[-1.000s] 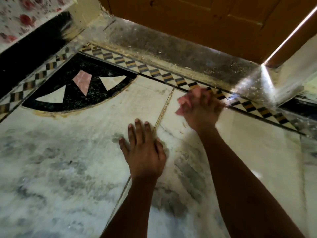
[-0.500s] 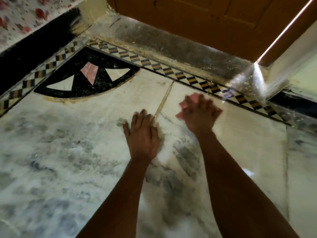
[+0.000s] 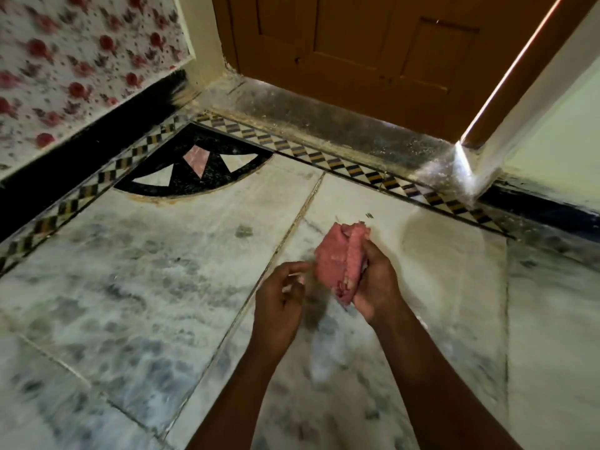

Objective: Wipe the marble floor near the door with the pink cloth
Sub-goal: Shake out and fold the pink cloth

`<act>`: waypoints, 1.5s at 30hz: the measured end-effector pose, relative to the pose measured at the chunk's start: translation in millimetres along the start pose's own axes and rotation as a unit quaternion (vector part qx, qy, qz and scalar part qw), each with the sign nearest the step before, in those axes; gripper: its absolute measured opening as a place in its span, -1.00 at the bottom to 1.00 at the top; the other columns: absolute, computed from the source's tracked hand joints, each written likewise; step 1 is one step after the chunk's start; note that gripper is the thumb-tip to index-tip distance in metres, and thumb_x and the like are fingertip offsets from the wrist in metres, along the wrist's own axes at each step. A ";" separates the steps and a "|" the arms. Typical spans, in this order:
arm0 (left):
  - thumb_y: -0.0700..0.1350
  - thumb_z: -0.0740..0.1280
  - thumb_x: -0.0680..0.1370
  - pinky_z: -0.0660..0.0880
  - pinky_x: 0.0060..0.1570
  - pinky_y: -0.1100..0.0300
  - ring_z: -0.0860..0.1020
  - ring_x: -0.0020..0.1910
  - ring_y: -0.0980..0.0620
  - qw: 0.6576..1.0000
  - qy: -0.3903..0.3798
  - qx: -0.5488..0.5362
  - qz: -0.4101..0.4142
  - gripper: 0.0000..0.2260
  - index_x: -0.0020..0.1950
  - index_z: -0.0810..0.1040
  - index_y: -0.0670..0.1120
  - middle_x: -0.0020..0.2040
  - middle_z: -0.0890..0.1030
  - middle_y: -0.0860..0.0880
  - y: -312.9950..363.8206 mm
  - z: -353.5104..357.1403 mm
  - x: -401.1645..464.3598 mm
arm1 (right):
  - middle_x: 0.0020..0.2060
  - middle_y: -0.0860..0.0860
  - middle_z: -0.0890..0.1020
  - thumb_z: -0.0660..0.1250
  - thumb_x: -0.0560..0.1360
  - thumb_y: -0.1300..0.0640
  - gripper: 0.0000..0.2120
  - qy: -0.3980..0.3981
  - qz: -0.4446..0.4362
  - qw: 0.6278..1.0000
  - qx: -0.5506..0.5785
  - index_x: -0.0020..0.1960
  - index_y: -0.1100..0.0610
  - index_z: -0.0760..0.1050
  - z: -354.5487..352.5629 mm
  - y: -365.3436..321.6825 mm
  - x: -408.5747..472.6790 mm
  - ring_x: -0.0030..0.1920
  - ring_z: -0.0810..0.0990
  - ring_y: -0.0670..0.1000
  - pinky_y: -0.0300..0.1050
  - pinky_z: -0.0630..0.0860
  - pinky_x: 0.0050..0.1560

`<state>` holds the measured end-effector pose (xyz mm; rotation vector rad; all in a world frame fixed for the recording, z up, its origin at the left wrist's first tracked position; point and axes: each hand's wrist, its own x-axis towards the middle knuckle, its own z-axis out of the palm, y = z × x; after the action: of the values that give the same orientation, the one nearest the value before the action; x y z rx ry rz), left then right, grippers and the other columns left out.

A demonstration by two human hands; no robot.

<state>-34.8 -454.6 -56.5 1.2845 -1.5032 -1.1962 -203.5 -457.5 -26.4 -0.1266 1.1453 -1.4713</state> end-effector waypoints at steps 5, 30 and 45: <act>-0.50 0.36 0.45 0.47 0.14 0.45 0.59 0.27 0.18 0.992 -0.037 0.074 0.098 -0.41 0.32 0.66 0.05 0.27 0.59 0.16 34.0 1.5 -14.9 | 0.04 0.22 0.76 0.29 0.66 0.00 -0.70 -0.014 0.027 0.999 0.020 0.15 0.21 0.64 16.9 -31.9 -40.4 0.00 0.79 0.21 0.16 0.70 0.08; -0.21 0.63 0.45 0.45 -0.14 0.41 0.67 0.00 0.10 0.981 -0.122 0.015 0.147 -0.87 -0.08 0.80 0.00 -0.02 0.72 0.03 124.6 -14.9 -6.9 | 0.26 0.40 0.66 0.19 0.64 -0.35 -0.21 -0.077 0.117 0.988 0.065 0.46 0.35 0.48 29.1 -90.2 -105.0 0.10 0.75 0.40 0.44 0.69 0.01; -0.27 0.65 0.41 0.58 -0.09 0.19 0.69 -0.04 0.01 0.974 -0.154 0.077 0.146 -0.86 -0.22 0.71 -0.15 -0.09 0.71 0.03 116.2 -14.3 -6.6 | 0.26 0.36 0.68 0.26 0.66 -0.25 -0.33 -0.032 0.121 0.992 0.023 0.42 0.34 0.51 24.3 -94.7 -105.4 0.27 0.67 0.37 0.40 0.64 0.15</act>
<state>-45.9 -446.3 59.9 0.9589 -1.9667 -1.1368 -223.4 -404.3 105.7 -0.0017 1.0355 -1.2684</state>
